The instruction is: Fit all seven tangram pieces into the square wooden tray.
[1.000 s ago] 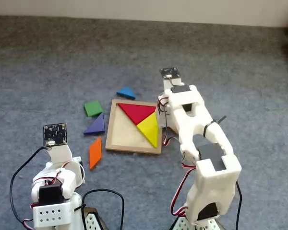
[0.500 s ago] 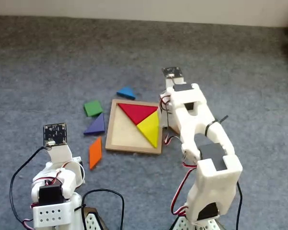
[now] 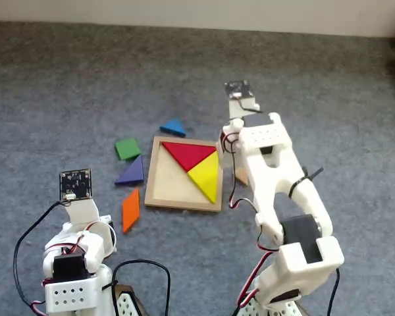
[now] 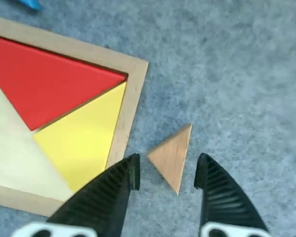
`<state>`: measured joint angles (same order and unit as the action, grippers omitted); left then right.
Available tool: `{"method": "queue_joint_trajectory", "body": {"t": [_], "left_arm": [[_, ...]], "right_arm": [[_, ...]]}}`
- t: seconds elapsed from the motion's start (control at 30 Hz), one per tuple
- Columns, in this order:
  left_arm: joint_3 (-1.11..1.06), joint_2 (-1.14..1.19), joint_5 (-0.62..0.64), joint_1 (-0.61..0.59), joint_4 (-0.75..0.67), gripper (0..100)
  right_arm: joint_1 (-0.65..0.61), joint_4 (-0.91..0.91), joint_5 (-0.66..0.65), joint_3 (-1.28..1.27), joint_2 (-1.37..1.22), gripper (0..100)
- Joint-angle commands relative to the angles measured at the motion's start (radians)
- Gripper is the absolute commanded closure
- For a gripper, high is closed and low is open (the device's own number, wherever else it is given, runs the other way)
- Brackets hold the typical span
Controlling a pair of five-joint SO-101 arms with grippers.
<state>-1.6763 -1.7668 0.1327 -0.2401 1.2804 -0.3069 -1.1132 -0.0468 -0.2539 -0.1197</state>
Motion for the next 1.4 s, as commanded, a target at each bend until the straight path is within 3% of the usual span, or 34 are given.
{"method": "queue_joint_trajectory", "body": {"t": [0.0,0.43,0.93,1.37], "left_arm": [[-0.022,-0.001,-0.002,0.012,0.003,99],[-0.022,-0.001,-0.002,0.012,0.003,99],[-0.022,-0.001,-0.002,0.012,0.003,99],[-0.022,-0.001,-0.002,0.012,0.003,99]], "right_arm": [[-0.019,0.077,-0.011,-0.031,0.059,81.7],[-0.019,0.117,-0.014,-0.047,-0.015,81.5],[-0.013,0.033,-0.017,0.087,-0.174,81.9],[-0.013,0.022,-0.015,0.087,-0.182,87.7]]}}
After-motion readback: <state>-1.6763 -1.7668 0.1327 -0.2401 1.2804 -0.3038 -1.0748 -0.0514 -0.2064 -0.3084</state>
